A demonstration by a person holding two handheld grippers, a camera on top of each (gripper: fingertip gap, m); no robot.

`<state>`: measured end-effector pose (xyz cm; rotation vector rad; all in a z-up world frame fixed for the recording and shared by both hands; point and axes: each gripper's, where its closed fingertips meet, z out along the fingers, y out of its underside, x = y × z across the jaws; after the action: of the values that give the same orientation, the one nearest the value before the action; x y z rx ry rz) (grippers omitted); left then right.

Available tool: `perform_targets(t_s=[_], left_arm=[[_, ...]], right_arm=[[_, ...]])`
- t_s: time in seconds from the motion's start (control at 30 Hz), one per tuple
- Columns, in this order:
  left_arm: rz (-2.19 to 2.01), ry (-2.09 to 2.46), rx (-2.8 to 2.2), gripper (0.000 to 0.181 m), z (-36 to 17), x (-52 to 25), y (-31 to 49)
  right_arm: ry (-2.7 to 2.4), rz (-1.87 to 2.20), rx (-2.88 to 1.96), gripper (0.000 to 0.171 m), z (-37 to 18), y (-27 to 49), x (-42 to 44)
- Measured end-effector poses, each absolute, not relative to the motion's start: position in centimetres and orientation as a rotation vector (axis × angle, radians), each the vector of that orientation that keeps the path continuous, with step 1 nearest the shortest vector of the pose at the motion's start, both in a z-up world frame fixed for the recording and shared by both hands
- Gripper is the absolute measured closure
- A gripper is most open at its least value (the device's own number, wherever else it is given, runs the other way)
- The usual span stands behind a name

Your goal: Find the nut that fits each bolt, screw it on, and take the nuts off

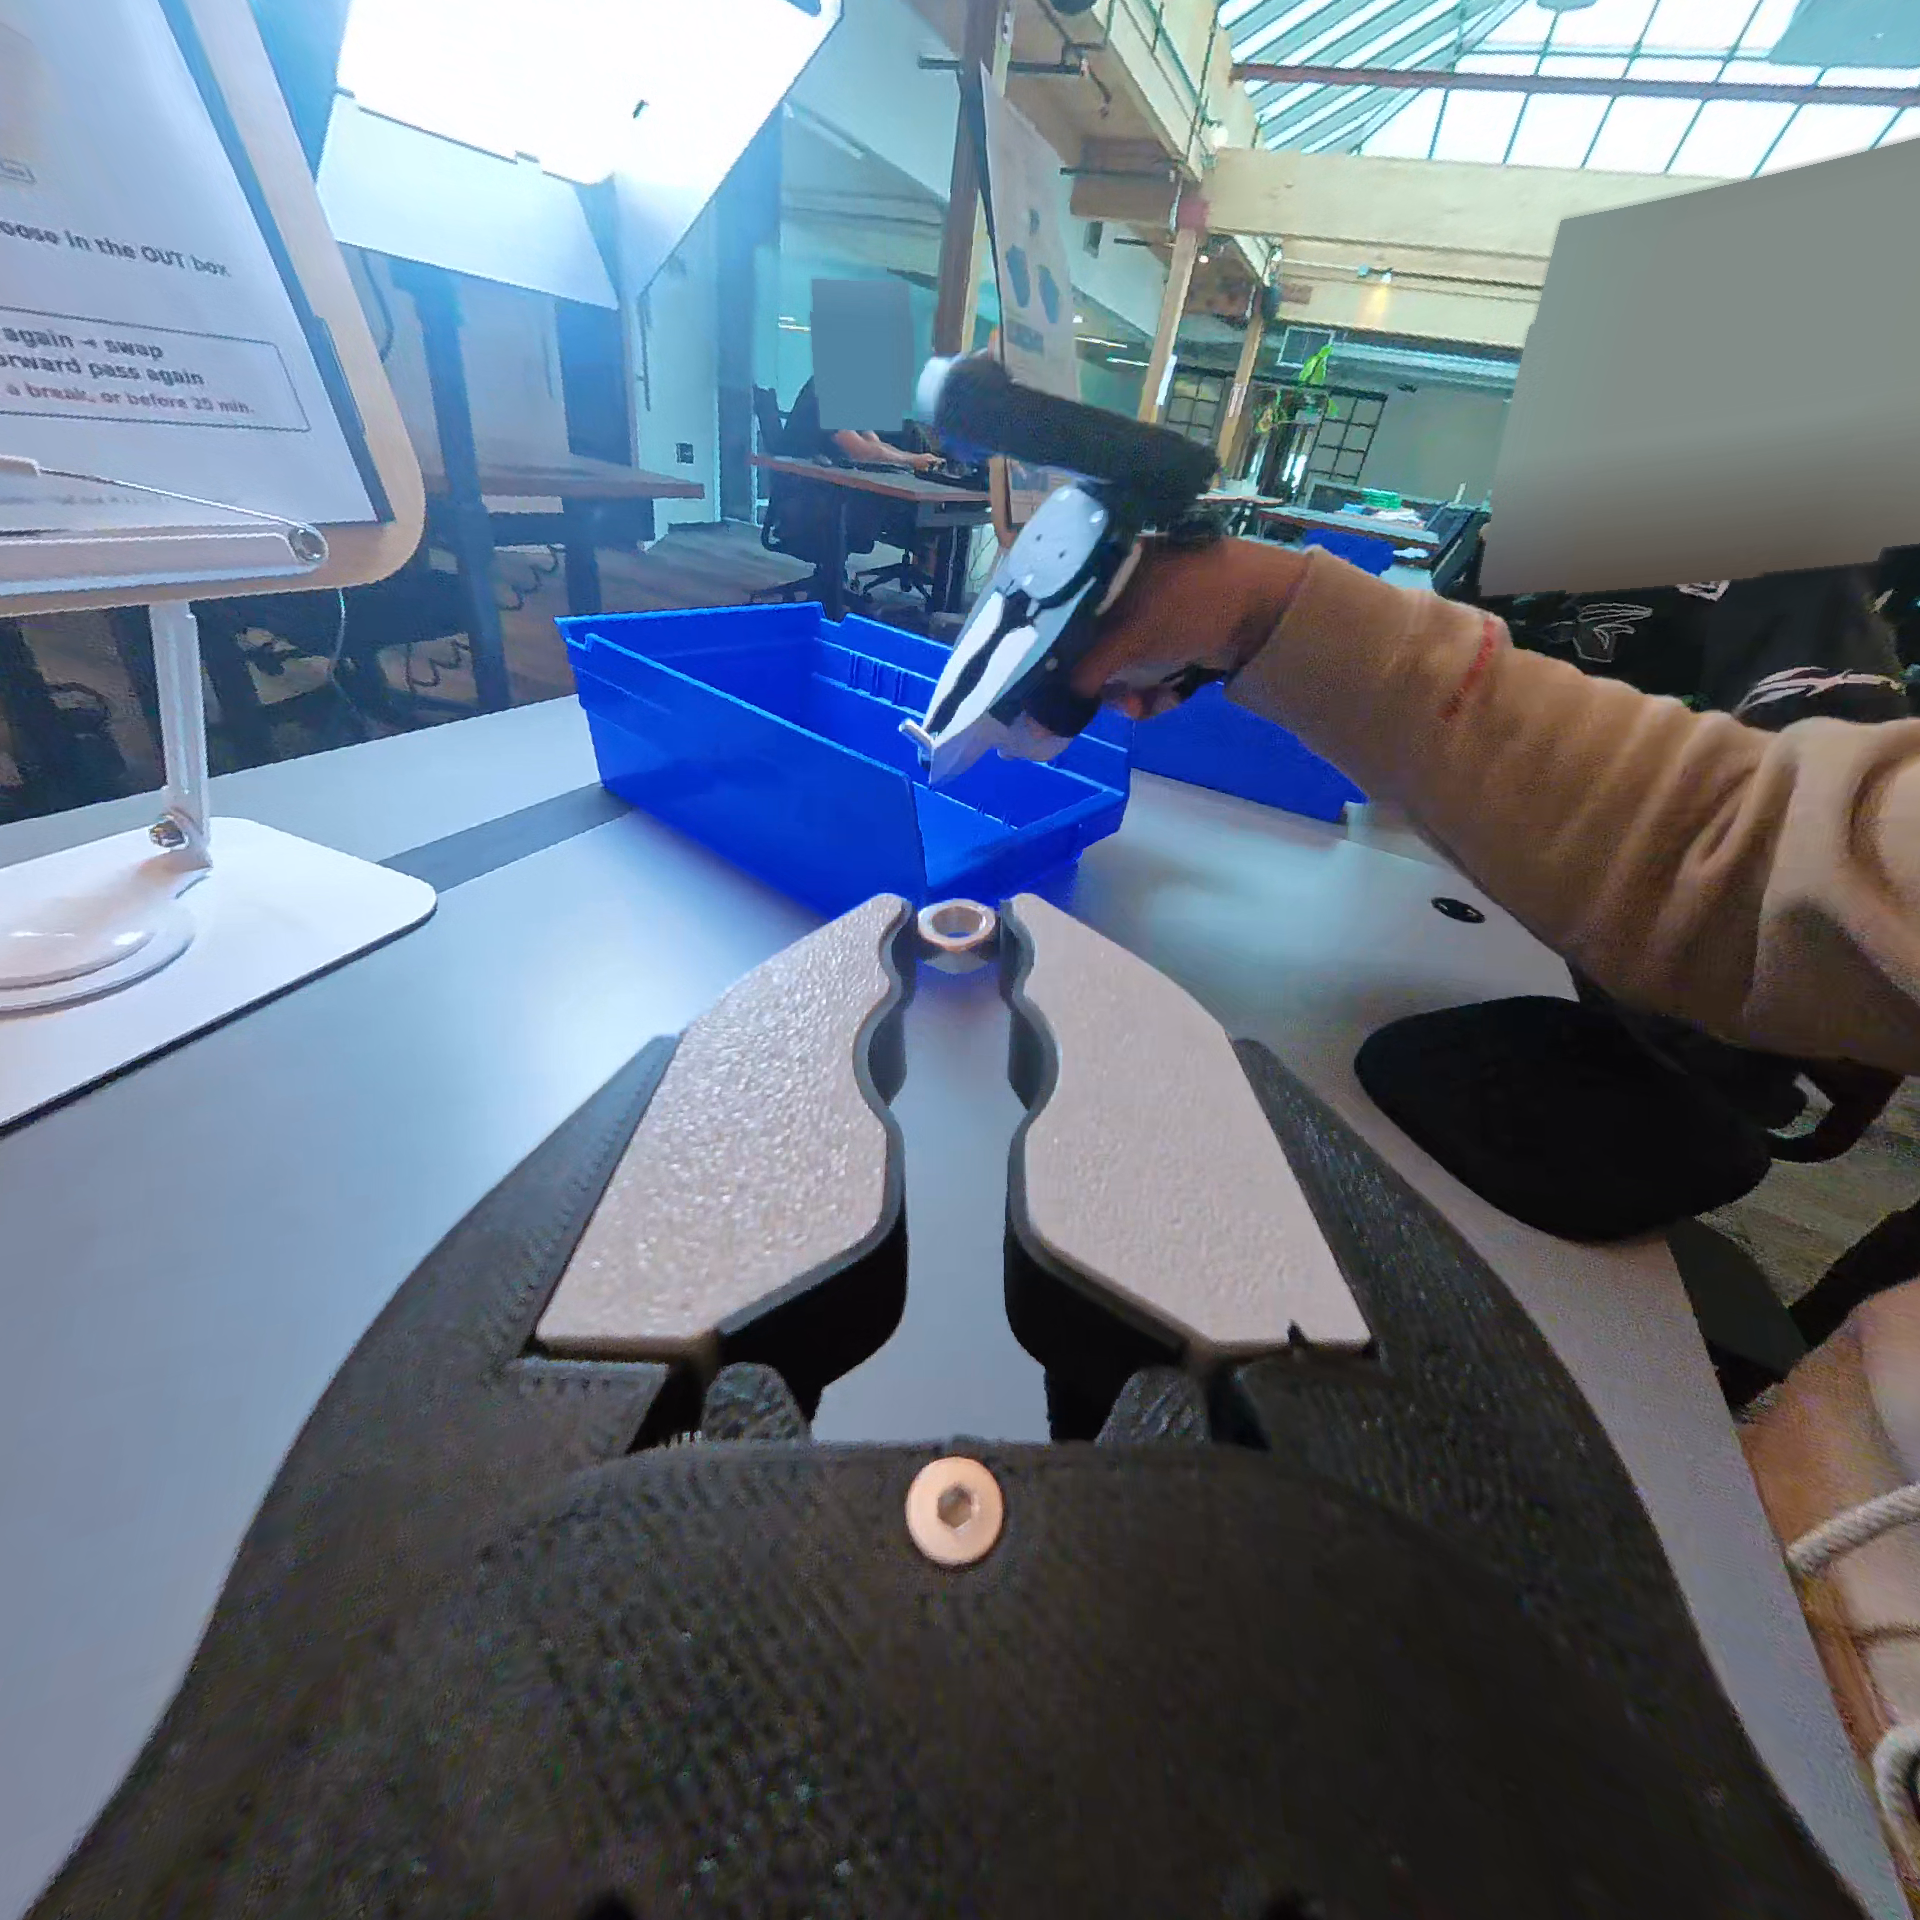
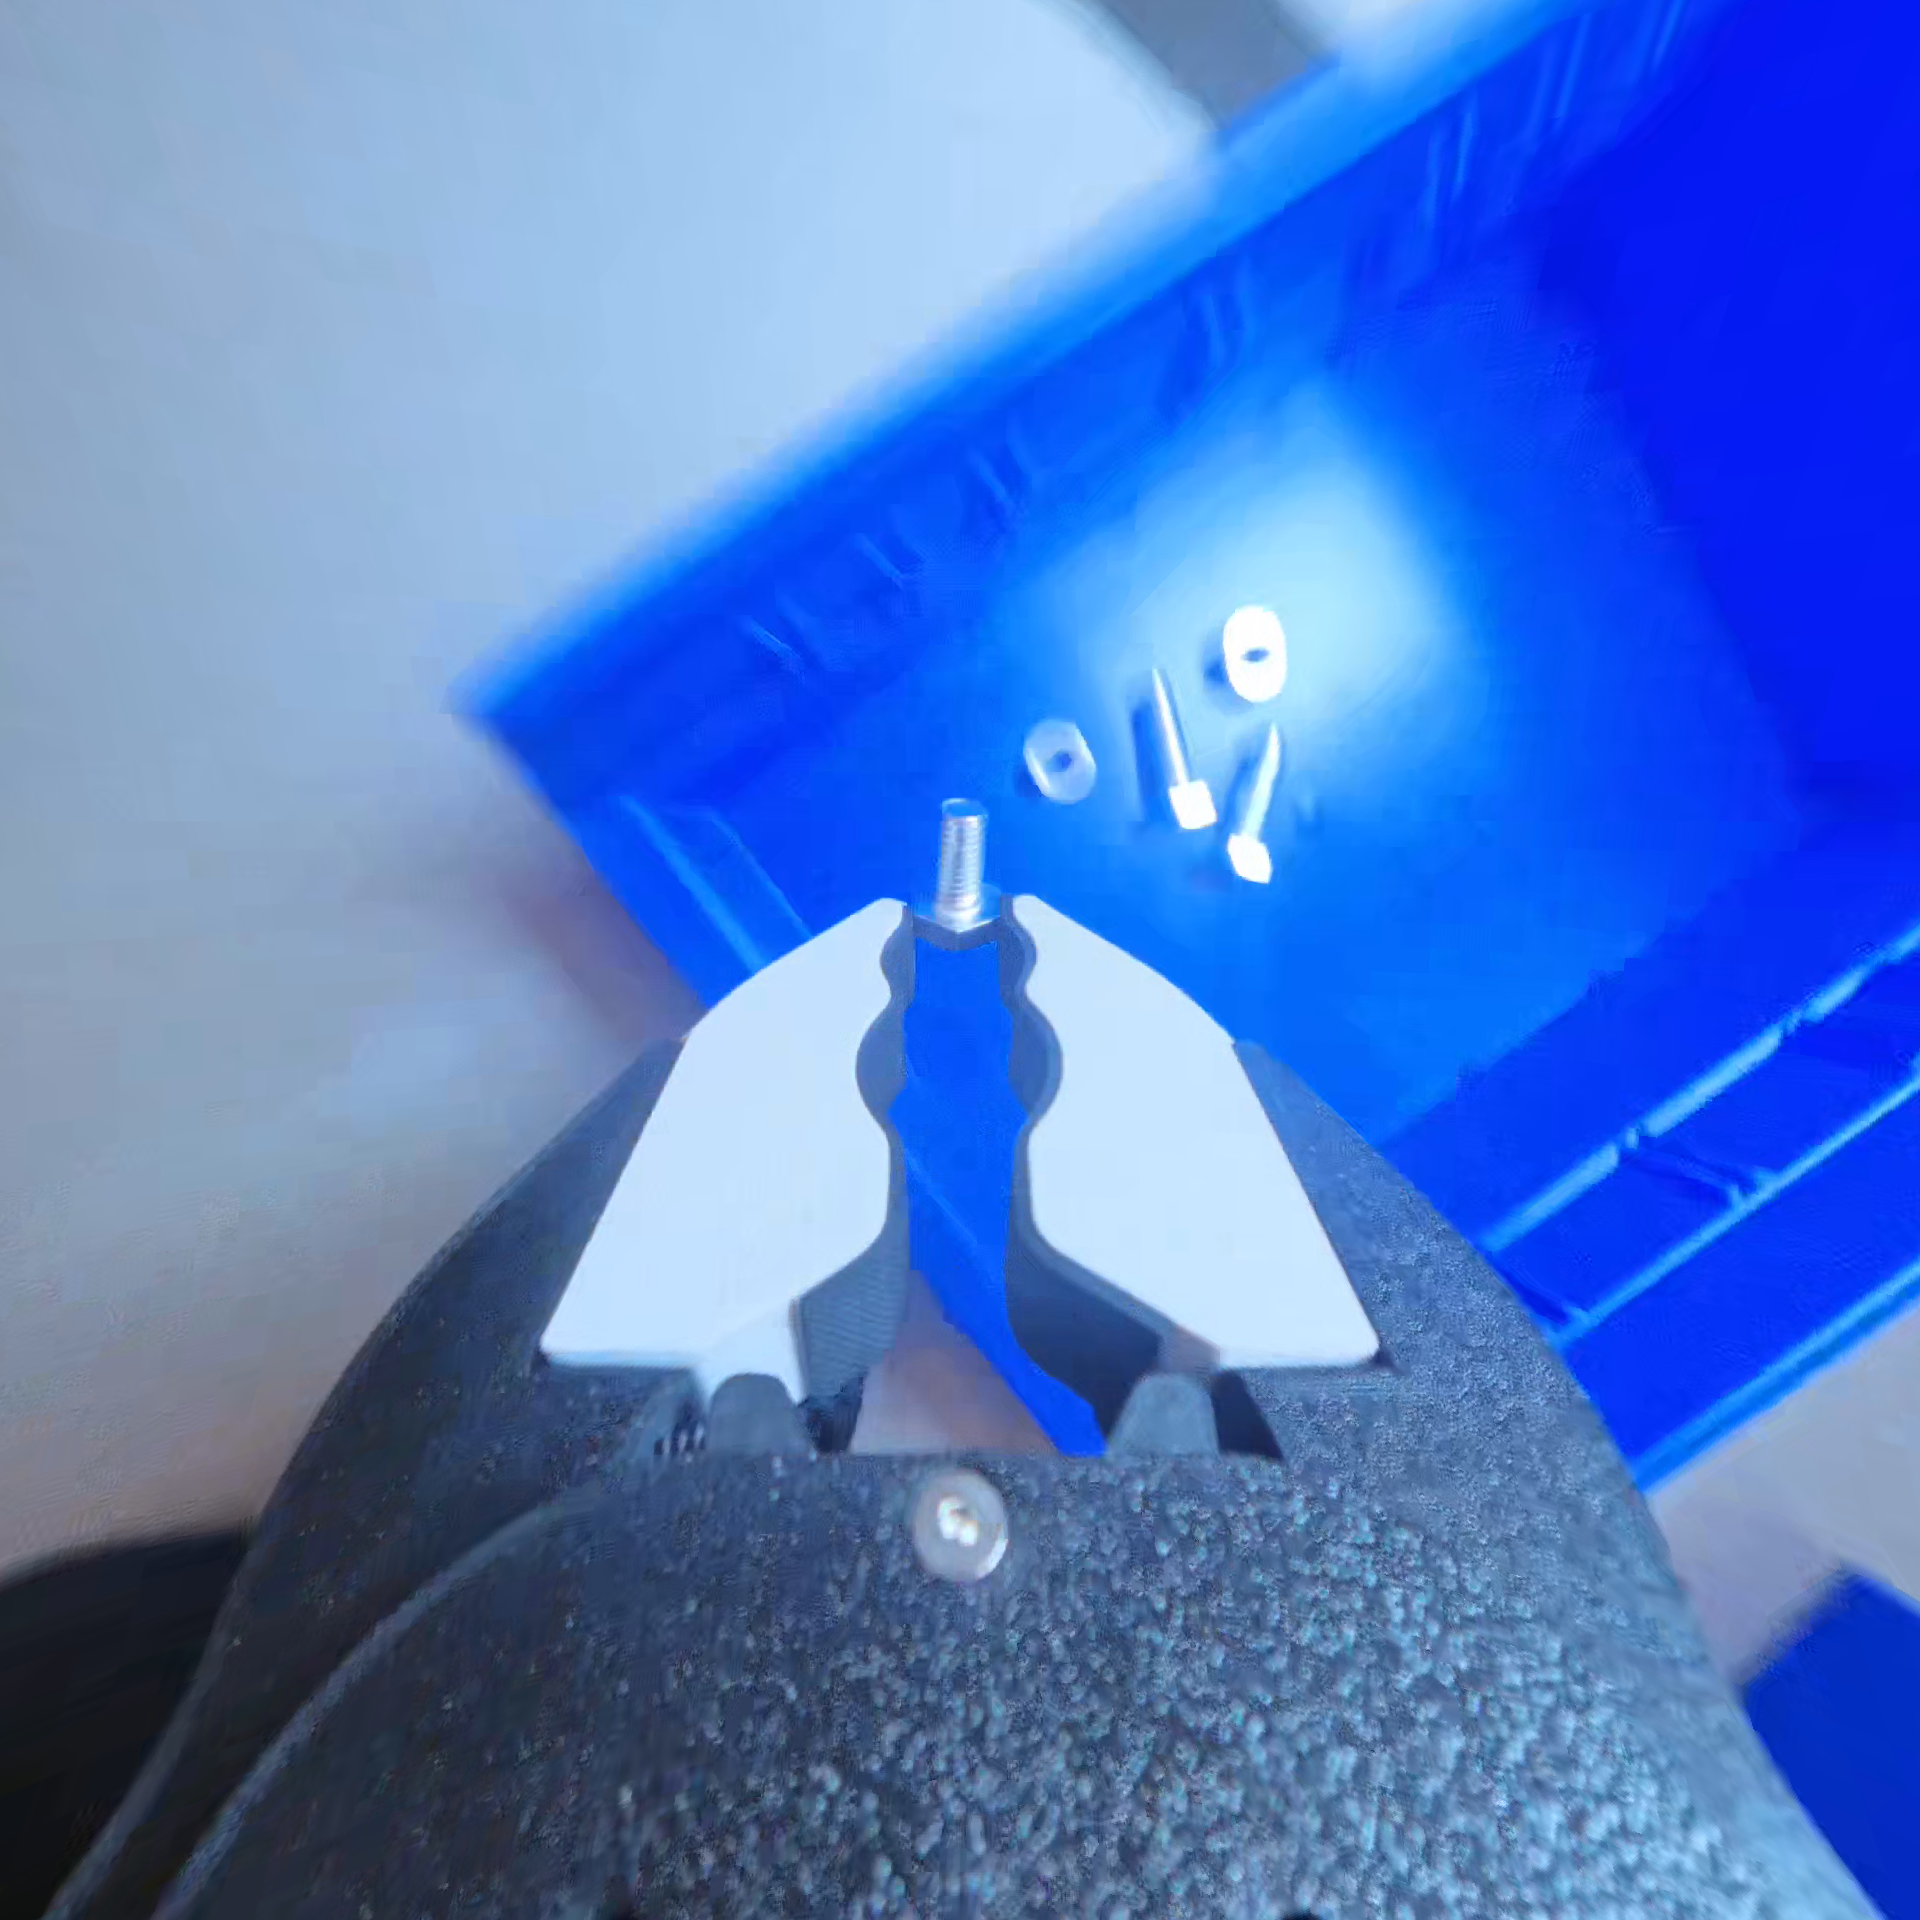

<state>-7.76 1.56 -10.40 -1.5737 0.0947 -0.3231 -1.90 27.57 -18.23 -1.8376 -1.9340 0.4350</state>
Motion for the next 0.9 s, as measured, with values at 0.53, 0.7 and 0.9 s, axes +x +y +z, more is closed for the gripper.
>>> perform_targets(t_s=[0.53,0.7,0.9], left_arm=[[-0.238,0.182,-1.656,0.167,-12.7,-5.2,2.1],[0.021,0.238,-1.742,0.166,-14.2,-5.6,3.0],[0.417,0.291,-1.797,0.167,-14.7,-6.2,3.3]], right_arm=[[-2.058,0.241,-1.903,0.137,-19.7,29.3,-1.8],[-2.036,1.058,-1.443,0.137,-10.5,11.8,-4.8],[-1.971,1.174,-1.418,0.137,-12.0,2.9,-6.2]])
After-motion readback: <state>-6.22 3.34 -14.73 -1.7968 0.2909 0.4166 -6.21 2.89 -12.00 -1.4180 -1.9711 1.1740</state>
